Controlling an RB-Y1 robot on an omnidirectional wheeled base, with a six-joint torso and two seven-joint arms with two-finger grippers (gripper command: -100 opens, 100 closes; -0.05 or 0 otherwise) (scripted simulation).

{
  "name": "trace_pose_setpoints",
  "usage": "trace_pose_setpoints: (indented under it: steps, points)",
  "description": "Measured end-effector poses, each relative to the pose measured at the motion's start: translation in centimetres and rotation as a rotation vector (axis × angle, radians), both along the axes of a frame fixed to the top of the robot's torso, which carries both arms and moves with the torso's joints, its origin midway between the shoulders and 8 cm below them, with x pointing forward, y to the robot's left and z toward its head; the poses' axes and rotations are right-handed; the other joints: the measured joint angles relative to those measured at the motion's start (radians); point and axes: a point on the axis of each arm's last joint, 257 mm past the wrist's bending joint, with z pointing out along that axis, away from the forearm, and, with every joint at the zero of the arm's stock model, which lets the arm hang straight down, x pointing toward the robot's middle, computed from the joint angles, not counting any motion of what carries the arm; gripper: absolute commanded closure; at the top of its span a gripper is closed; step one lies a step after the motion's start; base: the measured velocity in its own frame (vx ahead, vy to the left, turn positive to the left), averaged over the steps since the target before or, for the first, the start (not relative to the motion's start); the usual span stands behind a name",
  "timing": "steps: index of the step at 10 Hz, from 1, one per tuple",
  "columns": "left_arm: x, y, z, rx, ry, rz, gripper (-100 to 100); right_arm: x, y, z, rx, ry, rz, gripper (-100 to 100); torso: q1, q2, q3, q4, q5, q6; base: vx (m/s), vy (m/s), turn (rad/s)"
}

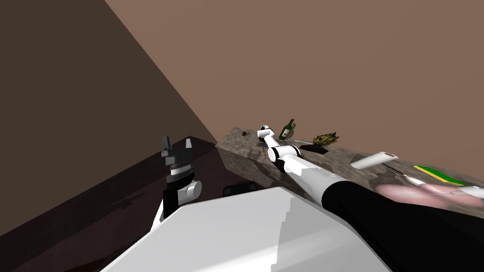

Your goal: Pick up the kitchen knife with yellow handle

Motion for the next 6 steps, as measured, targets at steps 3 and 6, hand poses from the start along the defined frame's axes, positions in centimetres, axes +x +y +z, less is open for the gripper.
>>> trace_pose_setpoints:
  steps: [3,6]
  points:
    - [0.00,0.00,0.00,0.000,0.000,0.000,0,-0.03,0.64,-0.30,0.001,-0.004,-0.013,100,0.006,-0.002,-0.001,0.000,0.001,0.000,-0.007,-0.021,0.010]
    - [0.00,0.00,0.00,0.000,0.000,0.000,0,0.01,0.60,-0.25,-0.002,-0.005,-0.011,100,0.007,-0.002,-0.001,-0.001,0.001,0.001,0.000,0.000,0.000]
